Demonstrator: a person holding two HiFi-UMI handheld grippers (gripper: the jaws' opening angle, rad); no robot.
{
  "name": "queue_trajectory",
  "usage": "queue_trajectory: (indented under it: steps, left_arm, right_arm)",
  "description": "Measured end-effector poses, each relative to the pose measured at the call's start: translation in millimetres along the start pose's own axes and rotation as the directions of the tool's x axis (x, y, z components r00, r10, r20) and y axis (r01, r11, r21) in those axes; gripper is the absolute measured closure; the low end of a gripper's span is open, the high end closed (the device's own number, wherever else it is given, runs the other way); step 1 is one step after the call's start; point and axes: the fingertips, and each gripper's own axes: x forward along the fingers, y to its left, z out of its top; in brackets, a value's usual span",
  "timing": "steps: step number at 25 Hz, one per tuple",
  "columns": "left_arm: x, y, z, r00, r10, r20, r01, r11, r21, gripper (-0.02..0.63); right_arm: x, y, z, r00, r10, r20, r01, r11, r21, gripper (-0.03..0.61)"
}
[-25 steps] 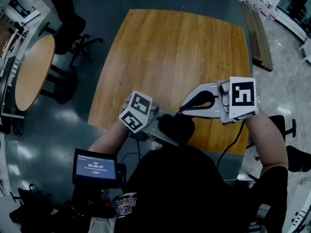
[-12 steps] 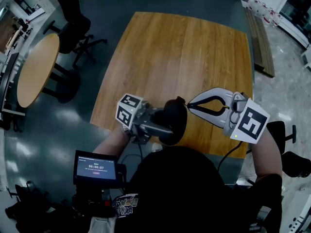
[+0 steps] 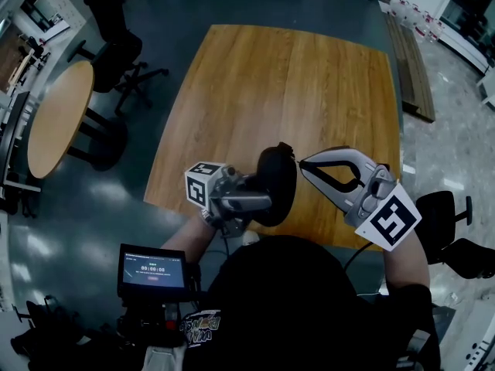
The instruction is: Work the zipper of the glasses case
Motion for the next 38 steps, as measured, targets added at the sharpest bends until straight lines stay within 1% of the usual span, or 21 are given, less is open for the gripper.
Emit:
queue_trajectory:
  steps: [2, 4, 7, 11, 14, 16, 18, 20, 22, 24, 26, 29, 31, 32, 33, 35, 37, 38]
  left_arm:
    - [-1.6, -2.4, 4.9, 0.999, -0.021, 0.045, 0.022, 1.0, -0.014, 0.362]
    - [0.7, -4.3, 3.1, 0.998, -0.034, 0.058, 0.036, 0.998, -0.041, 0.362]
    - [6.2, -5.3, -7.3, 0.999, -0.026, 0.03, 0.028, 0.997, -0.074, 0.363]
    - [2.6, -1.3, -14.4, 1.0, 0.011, -0.028, -0.013, 0.997, -0.075, 0.362]
    - [7.2, -0.4, -22.3, 0.998, 0.026, -0.053, -0.029, 0.997, -0.067, 0.36]
    - [14.9, -0.1, -35.0, 0.993, 0.044, -0.108, -0.047, 0.998, -0.034, 0.357]
    - [22.5, -1.0, -47.7, 0.982, 0.058, -0.182, -0.056, 0.998, 0.012, 0.354]
    - [29.0, -2.8, -55.0, 0.967, 0.049, -0.25, -0.042, 0.999, 0.032, 0.351]
    - [34.3, -4.8, -51.9, 0.96, 0.027, -0.28, -0.018, 0.999, 0.035, 0.35]
    - [37.8, -5.8, -44.4, 0.962, 0.029, -0.273, -0.014, 0.998, 0.058, 0.351]
    - [38.9, -8.1, -39.7, 0.97, 0.022, -0.241, -0.008, 0.998, 0.06, 0.354]
    - [37.3, -10.1, -36.3, 0.984, -0.017, -0.179, 0.022, 1.0, 0.022, 0.359]
    - [33.0, -9.3, -33.4, 0.989, -0.033, -0.141, 0.034, 0.999, 0.006, 0.359]
    - [30.8, -9.9, -31.6, 0.992, -0.041, -0.123, 0.041, 0.999, -0.001, 0.359]
    - [29.1, -11.3, -30.4, 0.993, -0.048, -0.108, 0.047, 0.999, -0.009, 0.359]
    - [27.7, -13.4, -31.1, 0.994, -0.045, -0.104, 0.044, 0.999, -0.012, 0.362]
    - [28.1, -11.4, -32.3, 0.994, -0.012, -0.105, 0.014, 1.0, 0.02, 0.364]
    - [28.3, -10.4, -31.8, 0.995, -0.002, -0.097, 0.005, 0.999, 0.035, 0.364]
  right_arm:
    - [-3.6, -0.6, 2.7, 0.999, -0.018, 0.029, 0.017, 0.999, 0.041, 0.575]
    - [-8.2, -0.3, 4.2, 0.997, -0.03, 0.064, 0.025, 0.996, 0.083, 0.574]
    - [-13.4, 3.2, 2.6, 0.995, -0.029, 0.1, 0.016, 0.992, 0.124, 0.572]
    - [-13.2, 14.0, -4.8, 0.999, 0.021, 0.051, -0.025, 0.997, 0.078, 0.56]
    - [-15.7, 13.7, -5.3, 0.998, 0.01, 0.058, -0.015, 0.996, 0.087, 0.569]
    - [-14.5, 15.8, -2.5, 0.997, 0.005, 0.076, -0.013, 0.996, 0.093, 0.568]
    - [-9.7, 22.8, -1.3, 0.996, 0.027, 0.08, -0.035, 0.995, 0.096, 0.572]
    - [-5.1, 28.4, -2.0, 0.995, 0.059, 0.076, -0.066, 0.992, 0.103, 0.574]
    - [-2.2, 29.3, -1.3, 0.994, 0.079, 0.08, -0.088, 0.99, 0.114, 0.574]
    - [-1.8, 26.8, 1.8, 0.993, 0.076, 0.091, -0.087, 0.988, 0.124, 0.574]
    - [-1.5, 24.6, 6.9, 0.993, 0.064, 0.098, -0.073, 0.993, 0.097, 0.575]
    - [0.6, 25.2, 8.2, 0.998, 0.03, 0.061, -0.029, 0.999, -0.016, 0.575]
    - [0.8, 26.1, 7.1, 1.0, -0.005, 0.03, 0.008, 0.995, -0.099, 0.575]
    - [0.0, 26.7, 7.8, 1.0, -0.017, 0.026, 0.02, 0.992, -0.125, 0.575]
    - [-1.3, 27.7, 8.8, 0.999, -0.022, 0.029, 0.025, 0.991, -0.135, 0.575]
    - [-3.9, 30.2, 9.3, 0.999, -0.014, 0.045, 0.019, 0.994, -0.109, 0.575]
    - [-5.1, 31.3, 8.0, 0.998, -0.011, 0.057, 0.015, 0.997, -0.073, 0.575]
    - [-5.4, 31.5, 7.8, 0.998, -0.015, 0.056, 0.019, 0.997, -0.072, 0.575]
